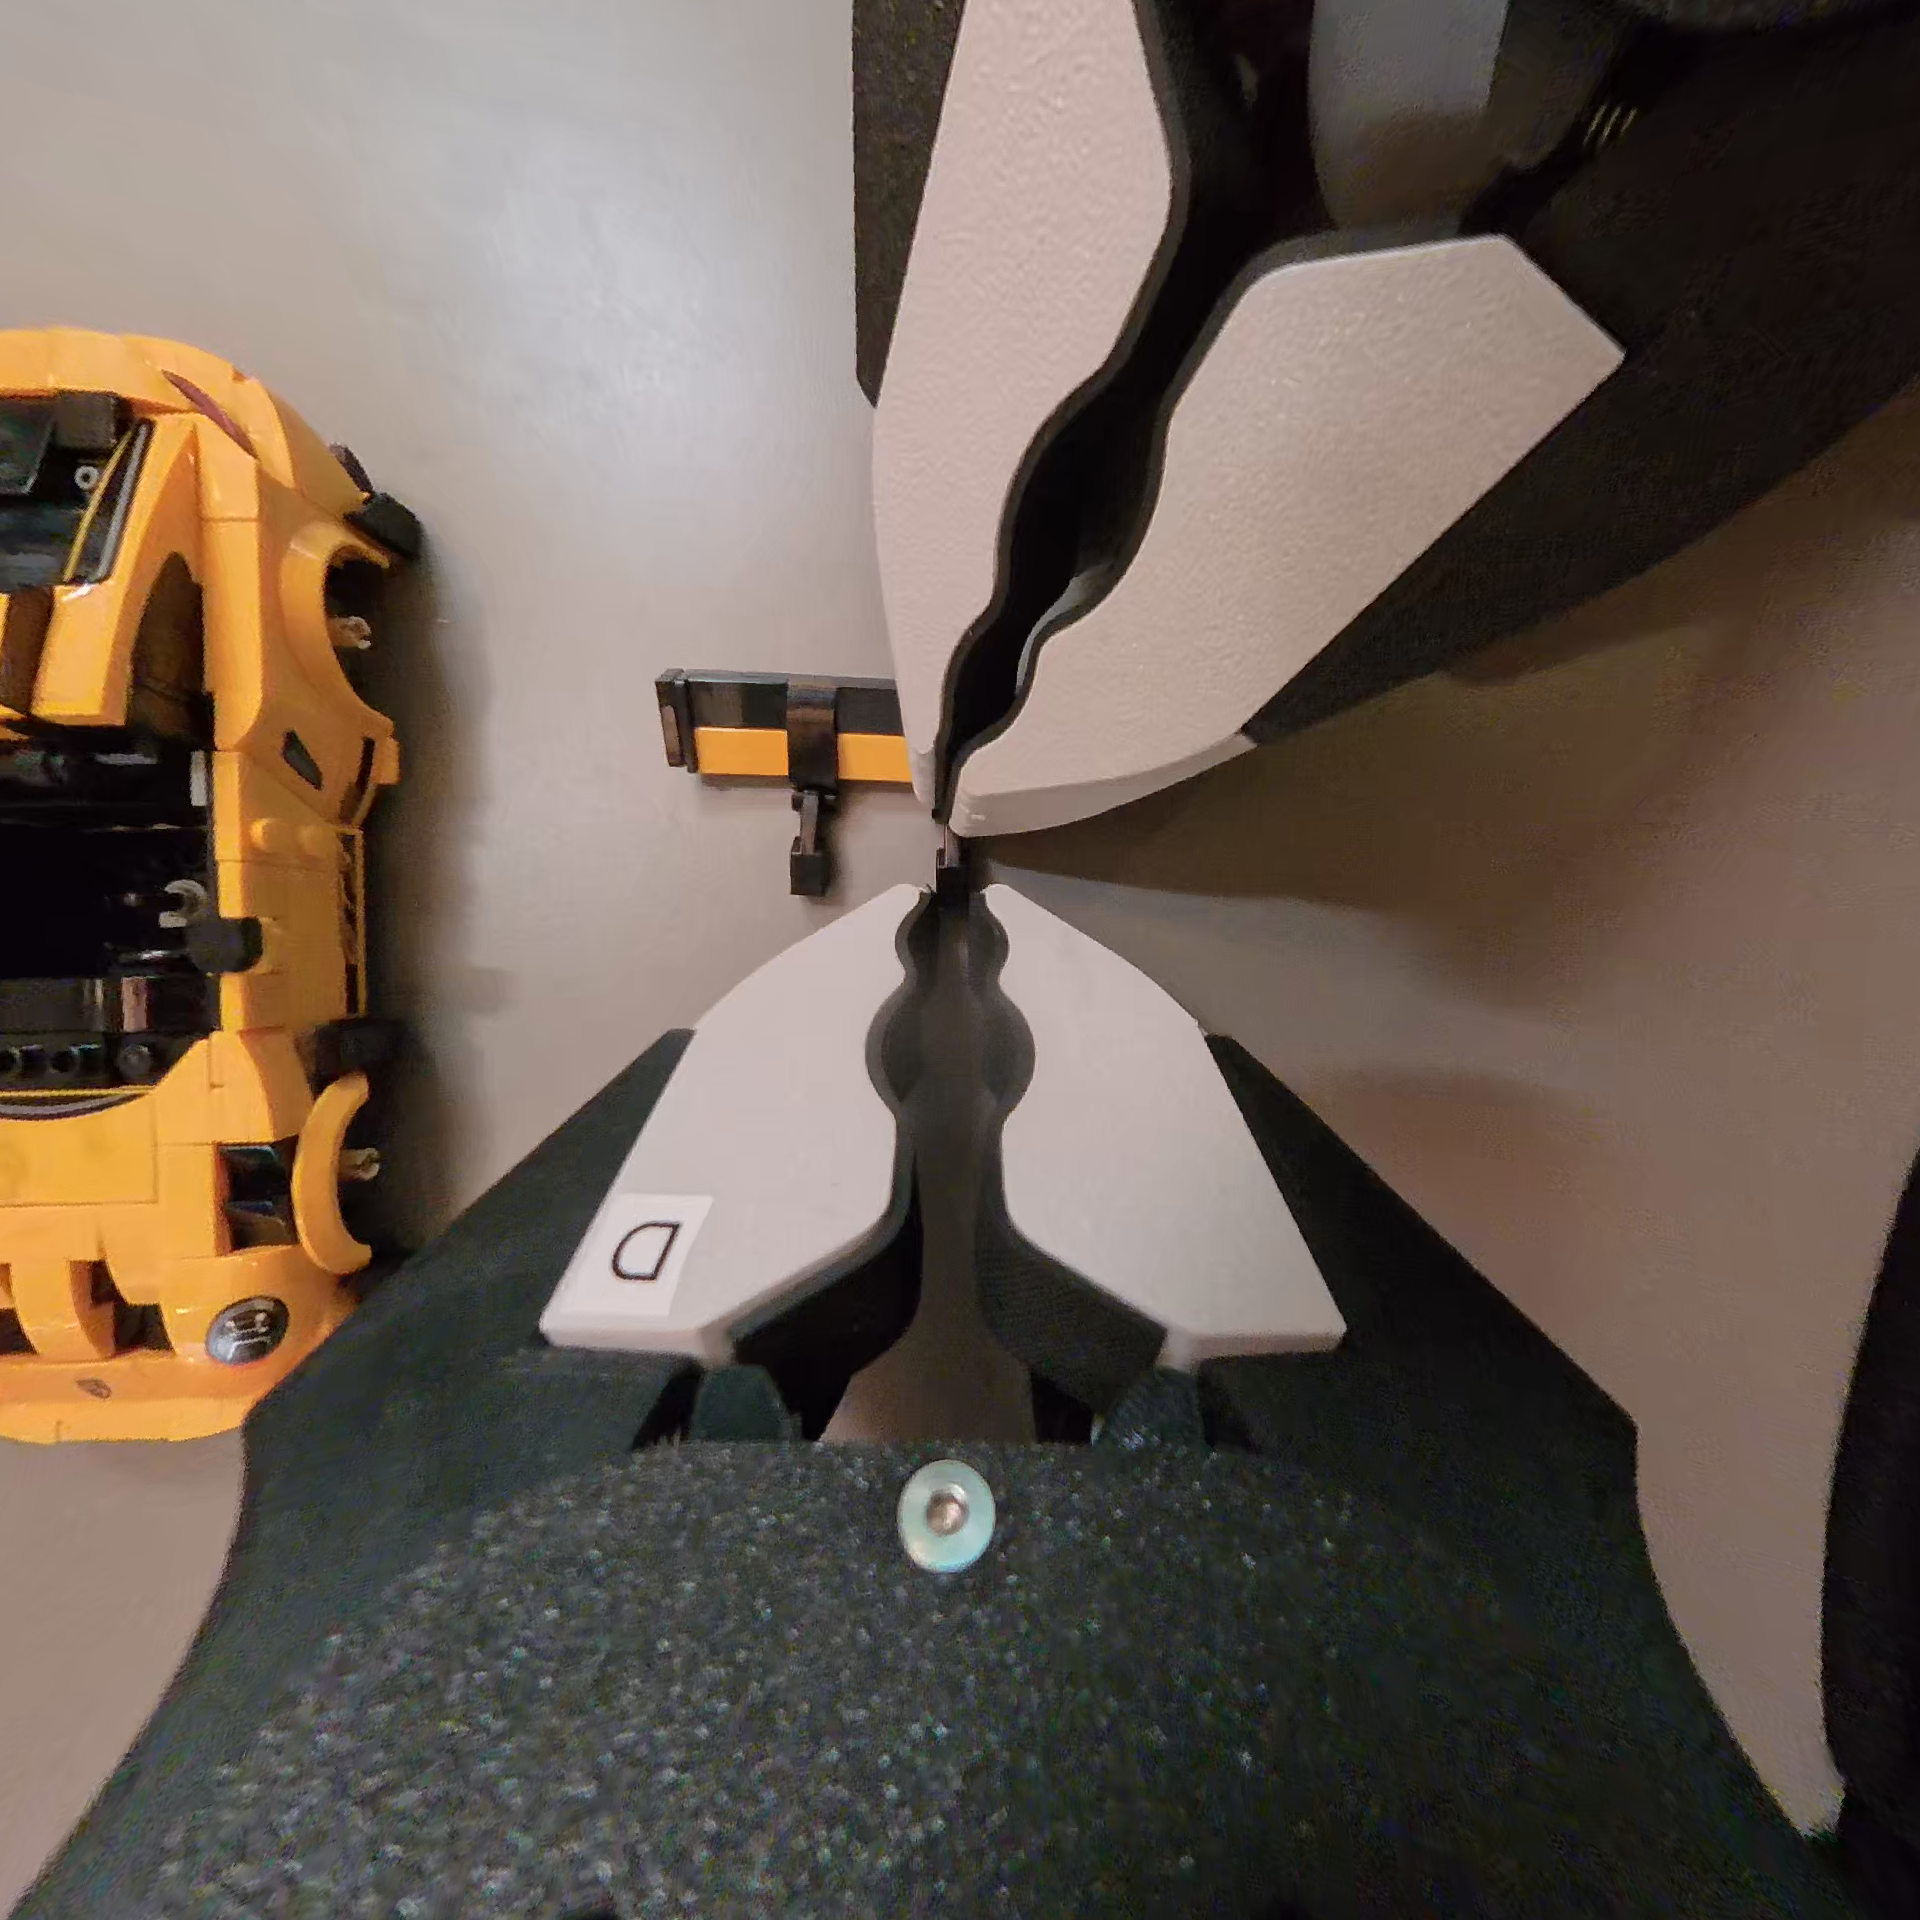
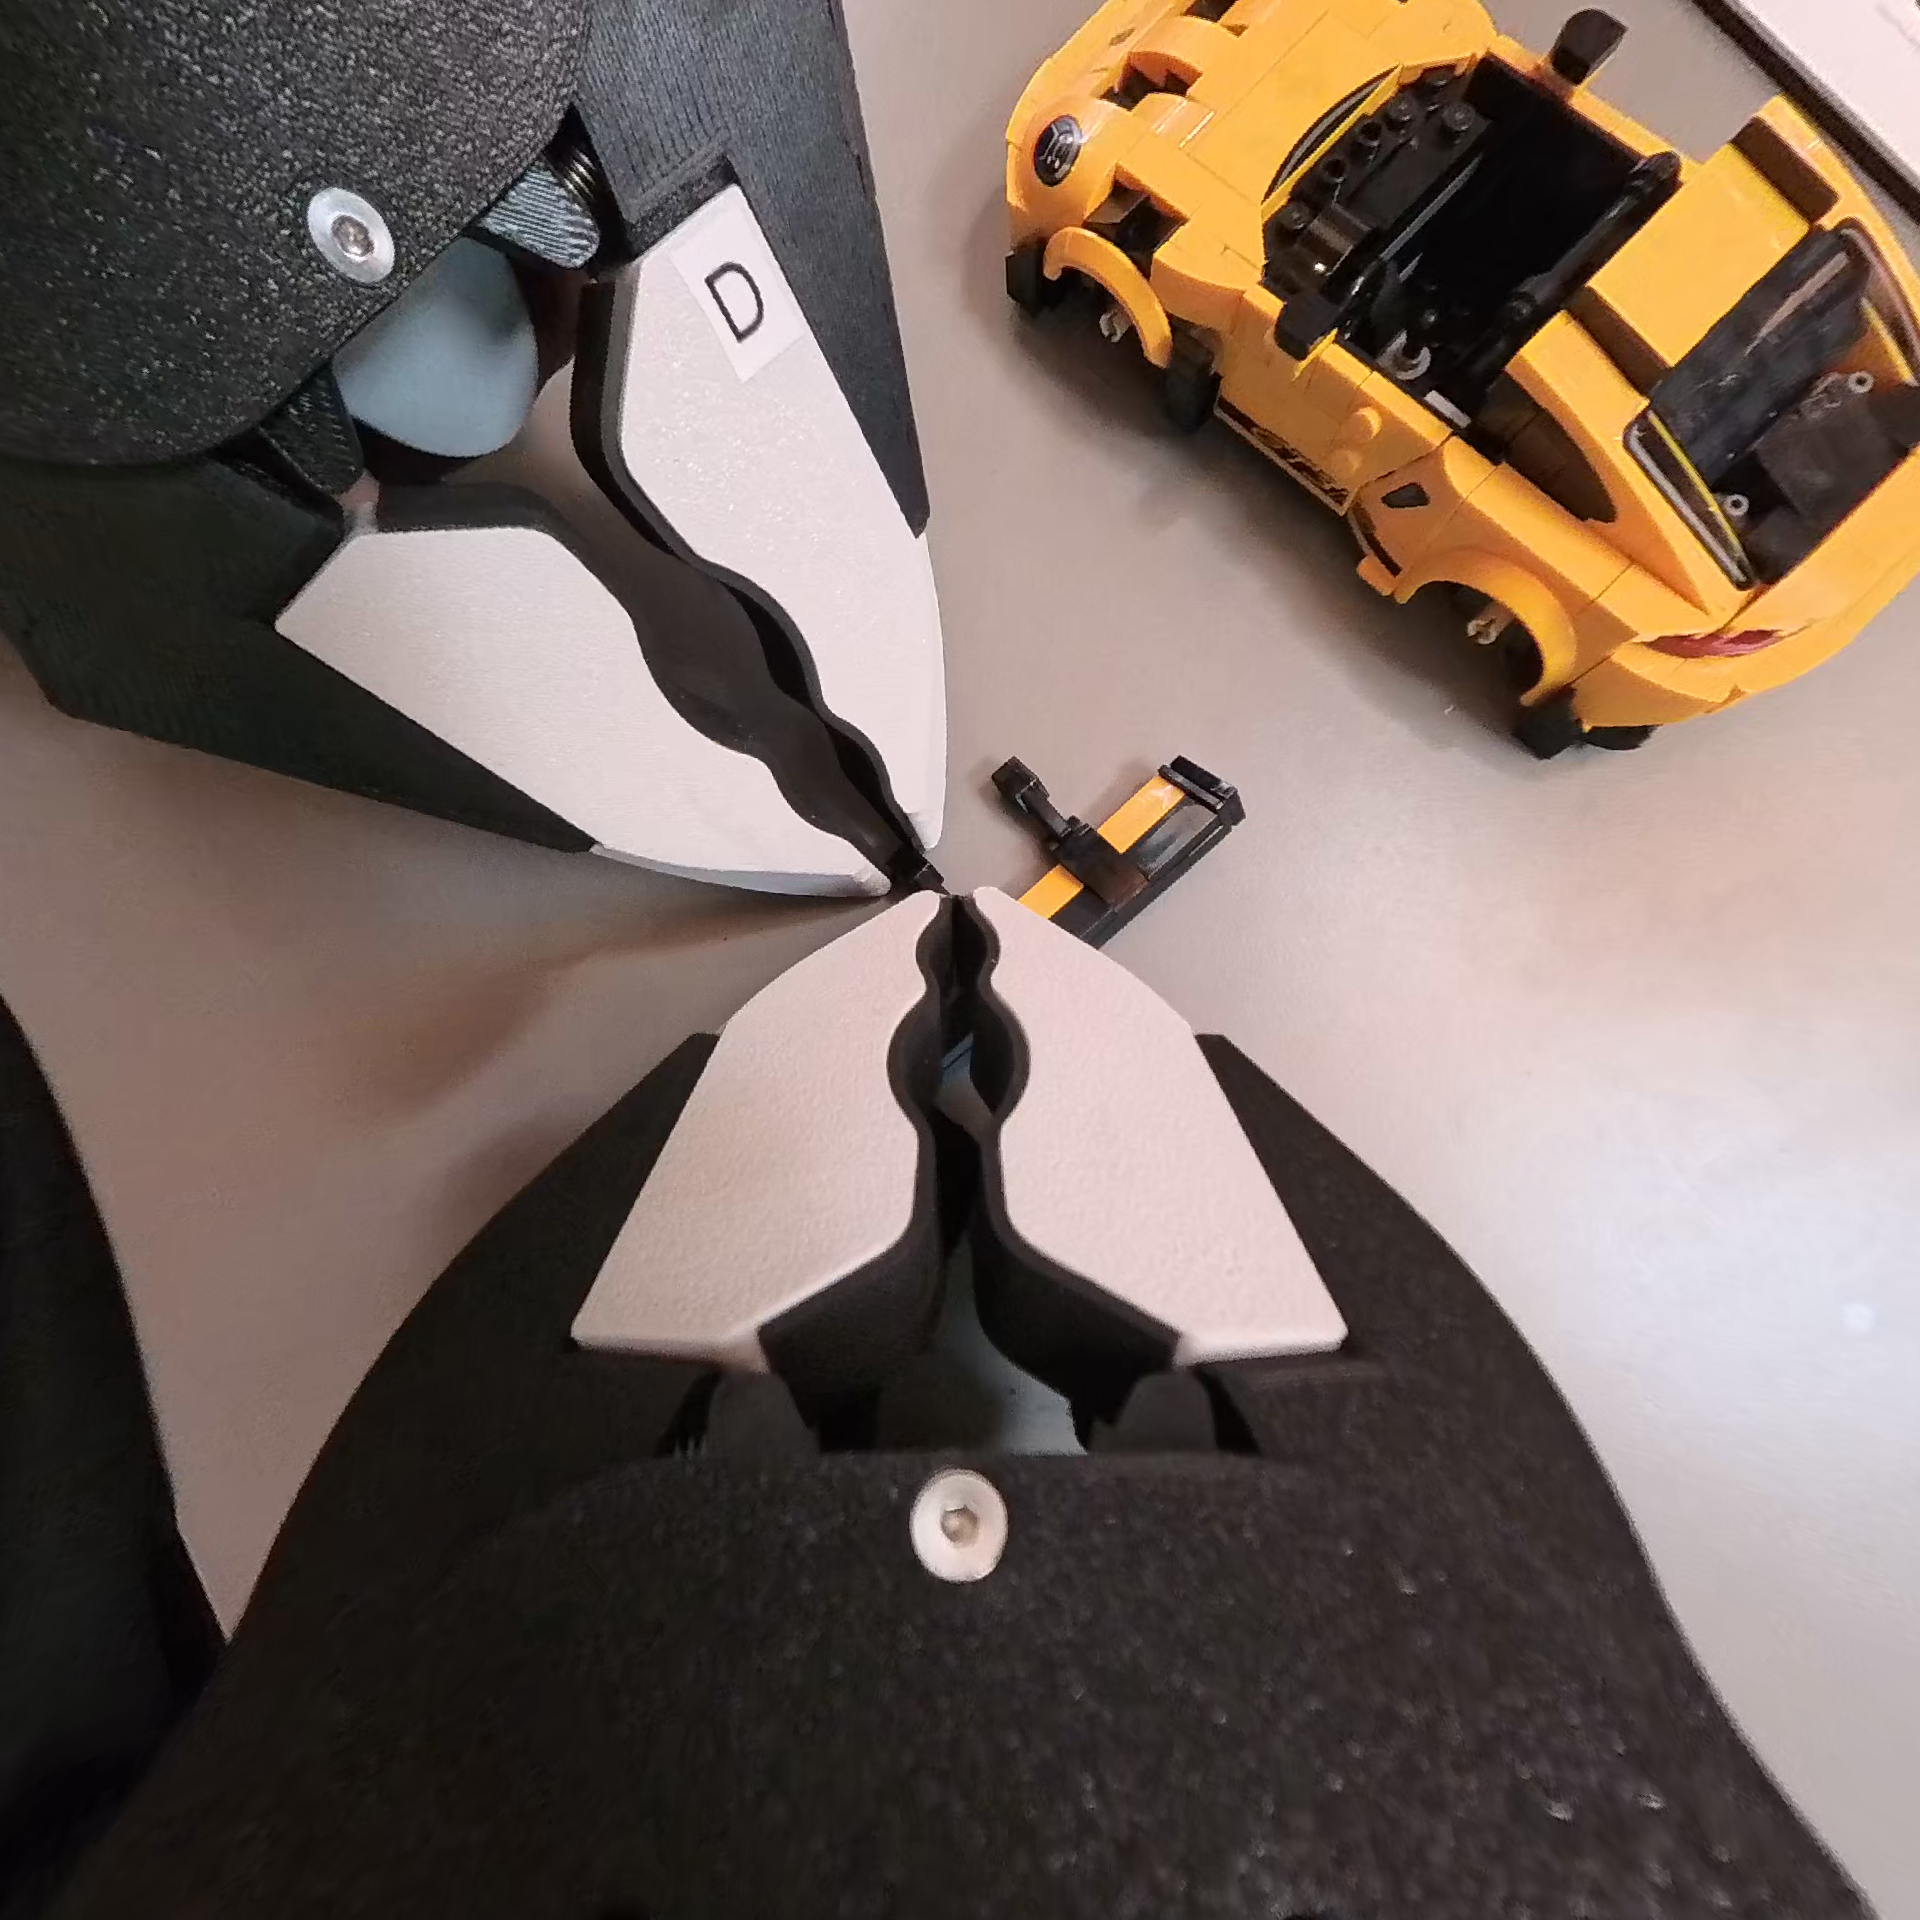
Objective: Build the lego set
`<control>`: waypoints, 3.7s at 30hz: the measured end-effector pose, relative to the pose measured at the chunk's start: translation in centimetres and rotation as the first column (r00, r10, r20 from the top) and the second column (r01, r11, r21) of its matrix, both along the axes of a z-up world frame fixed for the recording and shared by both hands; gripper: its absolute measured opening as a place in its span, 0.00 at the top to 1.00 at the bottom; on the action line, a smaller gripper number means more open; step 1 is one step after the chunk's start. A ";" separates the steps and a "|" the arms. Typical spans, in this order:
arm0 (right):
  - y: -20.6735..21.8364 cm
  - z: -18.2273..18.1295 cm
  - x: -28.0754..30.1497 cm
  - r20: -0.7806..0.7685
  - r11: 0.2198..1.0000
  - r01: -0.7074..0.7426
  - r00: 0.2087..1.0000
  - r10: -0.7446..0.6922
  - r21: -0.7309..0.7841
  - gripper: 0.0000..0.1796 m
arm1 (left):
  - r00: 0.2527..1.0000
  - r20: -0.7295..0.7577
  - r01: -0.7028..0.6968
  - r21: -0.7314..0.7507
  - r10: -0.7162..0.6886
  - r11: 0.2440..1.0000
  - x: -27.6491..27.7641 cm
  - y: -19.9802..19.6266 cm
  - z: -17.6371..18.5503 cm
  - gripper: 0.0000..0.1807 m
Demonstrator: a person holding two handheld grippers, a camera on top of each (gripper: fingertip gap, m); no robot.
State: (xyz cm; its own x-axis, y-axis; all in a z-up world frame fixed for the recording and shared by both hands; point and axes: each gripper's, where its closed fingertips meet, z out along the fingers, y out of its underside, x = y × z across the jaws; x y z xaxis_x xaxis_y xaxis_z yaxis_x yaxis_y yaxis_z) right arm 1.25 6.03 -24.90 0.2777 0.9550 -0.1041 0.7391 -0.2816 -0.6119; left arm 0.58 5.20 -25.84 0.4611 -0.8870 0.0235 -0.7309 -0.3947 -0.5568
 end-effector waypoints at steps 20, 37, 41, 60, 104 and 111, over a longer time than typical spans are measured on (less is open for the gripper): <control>0.0 -0.1 0.1 0.063 0.998 -0.028 0.998 0.031 -0.050 1.00 | 0.997 -0.038 0.060 -0.017 -0.060 0.998 0.0 0.0 0.0 0.97; -0.1 -0.1 0.1 0.077 0.996 -0.001 0.997 0.008 -0.089 1.00 | 0.994 -0.042 0.105 -0.005 -0.105 0.994 -0.1 0.0 0.0 0.97; -0.1 -0.1 0.1 0.065 0.994 0.006 0.998 0.001 -0.108 1.00 | 0.990 -0.052 0.133 -0.020 -0.134 0.991 -0.1 0.0 0.0 0.97; -0.1 -0.2 0.2 0.085 0.990 -0.007 0.996 0.019 -0.138 0.99 | 0.994 0.084 0.071 0.032 -0.073 0.997 0.2 0.3 0.1 0.93; 0.0 0.0 0.2 0.119 0.979 -0.202 0.972 0.201 -0.003 1.00 | 0.992 0.081 0.097 -0.006 -0.096 0.995 0.3 0.2 0.1 0.96; -0.1 -0.1 0.3 0.170 0.974 -0.228 0.960 0.225 0.001 1.00 | 0.989 0.100 0.111 0.006 -0.111 0.994 0.3 0.2 0.1 0.96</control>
